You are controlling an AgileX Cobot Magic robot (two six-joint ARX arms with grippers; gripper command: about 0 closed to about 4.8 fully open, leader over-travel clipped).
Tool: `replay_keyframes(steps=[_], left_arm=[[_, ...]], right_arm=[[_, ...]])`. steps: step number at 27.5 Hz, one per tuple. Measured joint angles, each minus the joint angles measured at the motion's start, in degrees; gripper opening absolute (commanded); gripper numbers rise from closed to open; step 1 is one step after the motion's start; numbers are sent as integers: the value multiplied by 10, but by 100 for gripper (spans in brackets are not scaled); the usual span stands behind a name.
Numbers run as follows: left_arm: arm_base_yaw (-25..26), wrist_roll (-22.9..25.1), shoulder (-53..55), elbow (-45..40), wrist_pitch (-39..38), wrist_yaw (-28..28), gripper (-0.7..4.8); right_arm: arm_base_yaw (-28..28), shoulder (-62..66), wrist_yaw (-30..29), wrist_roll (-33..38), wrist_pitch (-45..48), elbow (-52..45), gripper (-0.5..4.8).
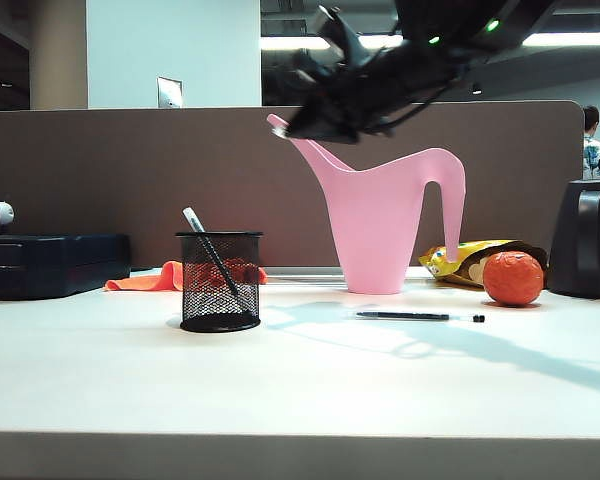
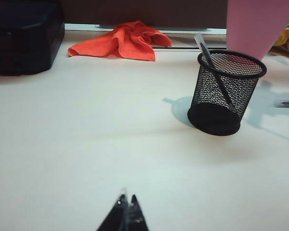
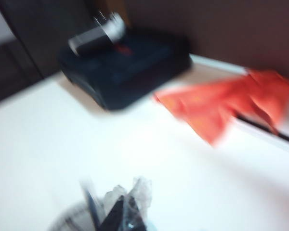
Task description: Pick up a few water-based pens and put them in the pen basket.
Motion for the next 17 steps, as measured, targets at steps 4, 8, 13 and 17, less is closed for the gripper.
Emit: replay_keyframes(steps=[4,8,13,17], left_arm=[[0,0,0,0,0,0,-4],[0,0,0,0,0,0,-4],[0,0,0,0,0,0,-4],[0,0,0,0,0,0,-4]], right_arm=[[-25,-30,0,-66,-107,0,-6],[-55,-44,-1,-126,-205,0,5],[-61,-42,11,-193,-291,0,95],[-58,-42,39,-254,-335,0,95]])
